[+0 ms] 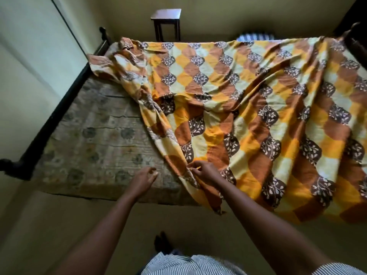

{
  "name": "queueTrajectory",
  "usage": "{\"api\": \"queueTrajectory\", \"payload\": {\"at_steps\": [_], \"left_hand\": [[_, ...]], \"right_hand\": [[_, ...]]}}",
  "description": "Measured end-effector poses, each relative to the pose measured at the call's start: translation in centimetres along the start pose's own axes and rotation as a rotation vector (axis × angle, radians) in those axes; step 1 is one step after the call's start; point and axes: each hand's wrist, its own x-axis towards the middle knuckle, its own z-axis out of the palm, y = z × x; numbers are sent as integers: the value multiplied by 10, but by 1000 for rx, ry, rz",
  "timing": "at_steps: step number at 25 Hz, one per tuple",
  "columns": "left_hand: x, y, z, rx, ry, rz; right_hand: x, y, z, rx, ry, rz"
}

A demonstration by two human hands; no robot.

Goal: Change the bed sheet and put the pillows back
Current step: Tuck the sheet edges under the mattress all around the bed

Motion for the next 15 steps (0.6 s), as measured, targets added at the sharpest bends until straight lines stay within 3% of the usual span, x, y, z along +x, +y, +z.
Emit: {"api": "queueTrajectory", "payload": {"at_steps": [8,15], "left_hand": [[104,-111,-104,-67,113,-160],[277,-180,-168,-12,164,-234]], "right_hand": [[155,-120,1,128,13,16],[390,-198,-32,184,112,2]]}}
